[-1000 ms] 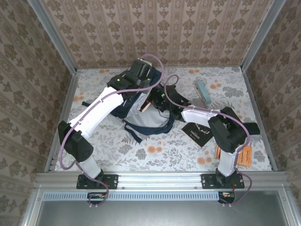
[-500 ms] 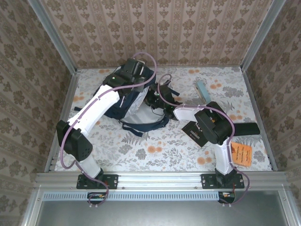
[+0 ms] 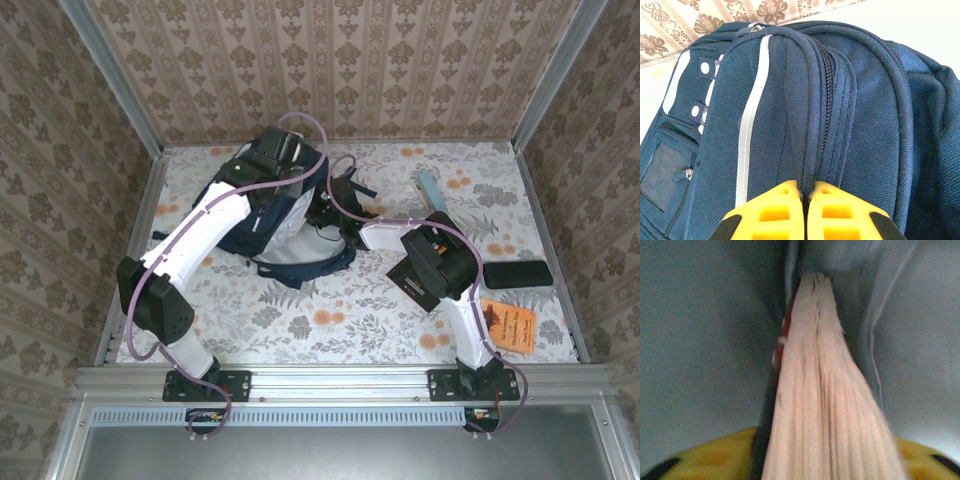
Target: Pack the student bag
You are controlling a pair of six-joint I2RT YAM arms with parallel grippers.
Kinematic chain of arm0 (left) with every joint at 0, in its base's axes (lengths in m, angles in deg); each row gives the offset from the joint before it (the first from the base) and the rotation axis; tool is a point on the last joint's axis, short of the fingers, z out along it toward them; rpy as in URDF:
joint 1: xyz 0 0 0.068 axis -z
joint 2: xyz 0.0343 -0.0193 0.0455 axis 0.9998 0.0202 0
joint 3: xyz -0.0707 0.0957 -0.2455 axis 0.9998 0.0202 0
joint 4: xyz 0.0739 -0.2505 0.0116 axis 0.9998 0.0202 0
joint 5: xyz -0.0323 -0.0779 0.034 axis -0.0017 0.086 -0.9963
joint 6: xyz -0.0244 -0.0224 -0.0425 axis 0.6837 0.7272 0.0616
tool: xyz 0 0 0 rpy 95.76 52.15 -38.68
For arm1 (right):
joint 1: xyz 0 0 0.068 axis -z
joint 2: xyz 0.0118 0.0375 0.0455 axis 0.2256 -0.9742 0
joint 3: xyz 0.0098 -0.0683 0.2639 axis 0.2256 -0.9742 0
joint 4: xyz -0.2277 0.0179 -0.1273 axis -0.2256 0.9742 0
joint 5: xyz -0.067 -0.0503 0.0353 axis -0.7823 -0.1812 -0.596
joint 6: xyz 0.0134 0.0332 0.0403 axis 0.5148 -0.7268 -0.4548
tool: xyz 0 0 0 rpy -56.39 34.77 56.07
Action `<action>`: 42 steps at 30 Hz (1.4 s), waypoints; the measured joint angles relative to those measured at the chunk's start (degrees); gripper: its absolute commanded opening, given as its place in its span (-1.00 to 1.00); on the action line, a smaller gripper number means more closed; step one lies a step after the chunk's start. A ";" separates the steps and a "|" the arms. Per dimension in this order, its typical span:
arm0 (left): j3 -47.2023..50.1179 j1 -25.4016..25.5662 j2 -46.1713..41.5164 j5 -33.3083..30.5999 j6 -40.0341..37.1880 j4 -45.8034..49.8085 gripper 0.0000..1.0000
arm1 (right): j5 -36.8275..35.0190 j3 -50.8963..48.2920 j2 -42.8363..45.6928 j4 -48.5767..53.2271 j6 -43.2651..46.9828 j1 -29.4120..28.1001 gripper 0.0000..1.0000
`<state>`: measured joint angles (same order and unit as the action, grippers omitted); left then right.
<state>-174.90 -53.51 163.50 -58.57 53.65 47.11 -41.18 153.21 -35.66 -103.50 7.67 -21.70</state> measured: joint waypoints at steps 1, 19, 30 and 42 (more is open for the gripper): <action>0.26 -0.09 -0.24 0.24 0.00 -0.07 -1.00 | -0.20 -0.66 0.50 0.55 0.17 0.11 0.25; 6.21 -0.61 -2.10 3.76 0.39 -2.14 -1.00 | 2.95 -26.25 31.78 17.14 5.97 4.44 0.30; 19.15 -0.61 -10.58 6.08 -3.61 -4.11 -0.64 | -11.63 -28.87 49.40 46.86 21.70 16.44 0.60; 19.50 -0.55 -12.72 13.84 0.57 -4.24 0.41 | -17.03 -26.67 36.09 59.12 31.65 24.33 0.59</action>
<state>-155.41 -54.06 150.78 -44.73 54.22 42.87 -58.20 126.55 0.42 -44.38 39.32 2.62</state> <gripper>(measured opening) 0.706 0.797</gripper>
